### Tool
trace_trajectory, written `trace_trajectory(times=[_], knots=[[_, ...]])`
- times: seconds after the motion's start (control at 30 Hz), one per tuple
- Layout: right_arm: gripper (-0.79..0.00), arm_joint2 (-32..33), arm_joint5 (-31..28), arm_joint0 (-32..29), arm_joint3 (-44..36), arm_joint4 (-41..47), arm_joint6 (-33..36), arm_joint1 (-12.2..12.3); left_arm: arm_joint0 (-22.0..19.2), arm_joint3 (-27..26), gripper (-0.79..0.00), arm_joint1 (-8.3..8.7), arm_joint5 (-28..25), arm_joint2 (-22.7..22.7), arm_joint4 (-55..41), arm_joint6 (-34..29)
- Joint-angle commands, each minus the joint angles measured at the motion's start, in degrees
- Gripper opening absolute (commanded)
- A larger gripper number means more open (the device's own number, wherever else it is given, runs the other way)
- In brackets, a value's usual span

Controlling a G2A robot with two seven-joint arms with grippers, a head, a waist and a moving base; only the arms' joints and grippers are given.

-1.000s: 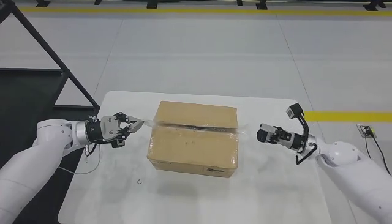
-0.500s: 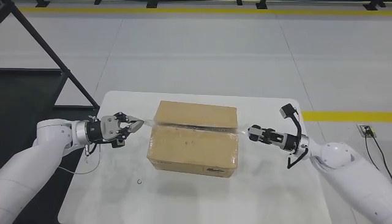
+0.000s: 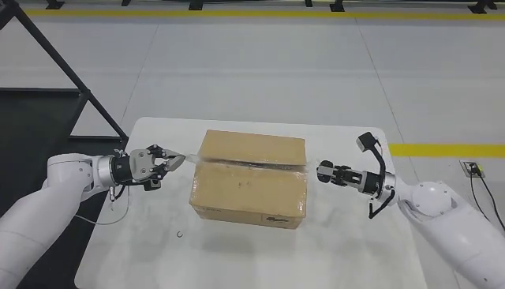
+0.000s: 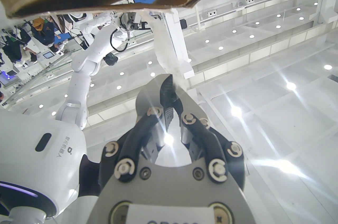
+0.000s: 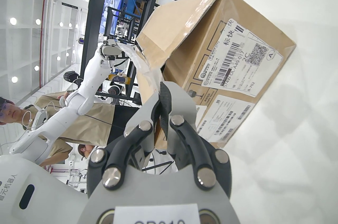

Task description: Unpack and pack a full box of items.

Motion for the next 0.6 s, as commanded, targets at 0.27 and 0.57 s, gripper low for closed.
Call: trace_trajectory(times=[0.27, 0.57], knots=[[-0.785, 5.17, 3.16, -3.86, -6.22, 2.53, 3.14, 1.02, 1.15, -0.95, -0.785, 0.08, -1.55, -1.21, -0.83, 1.51], [-0.785, 9.18, 7.56, -7.38, -11.71, 4.36, 6.09, 1.74, 3.77, -2.86, -0.785, 1.35, -0.17, -5.85, 0.71, 2.65]])
